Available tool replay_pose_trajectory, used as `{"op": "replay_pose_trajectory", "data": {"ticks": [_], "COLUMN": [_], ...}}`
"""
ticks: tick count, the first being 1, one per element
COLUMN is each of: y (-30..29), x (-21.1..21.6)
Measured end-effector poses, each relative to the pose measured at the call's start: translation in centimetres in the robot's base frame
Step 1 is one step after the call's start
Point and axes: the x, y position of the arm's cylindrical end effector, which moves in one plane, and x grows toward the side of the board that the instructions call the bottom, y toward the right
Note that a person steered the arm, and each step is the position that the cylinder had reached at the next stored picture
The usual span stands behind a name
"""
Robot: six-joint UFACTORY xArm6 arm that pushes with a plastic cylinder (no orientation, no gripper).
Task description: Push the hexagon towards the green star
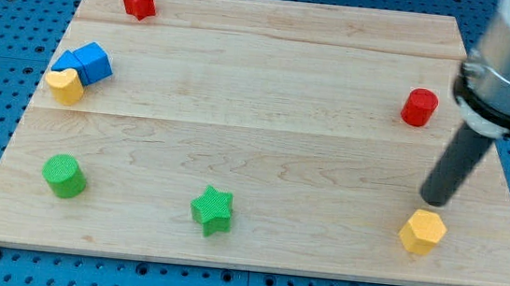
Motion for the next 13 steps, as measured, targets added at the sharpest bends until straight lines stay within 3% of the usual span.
{"op": "replay_pose_trajectory", "data": {"ticks": [6, 8, 10, 11, 12, 13], "y": [0.3, -2.6, -4.8, 0.8, 0.9, -0.5], "x": [0.0, 3.5, 3.4, 1.7, 6.7, 9.1]}}
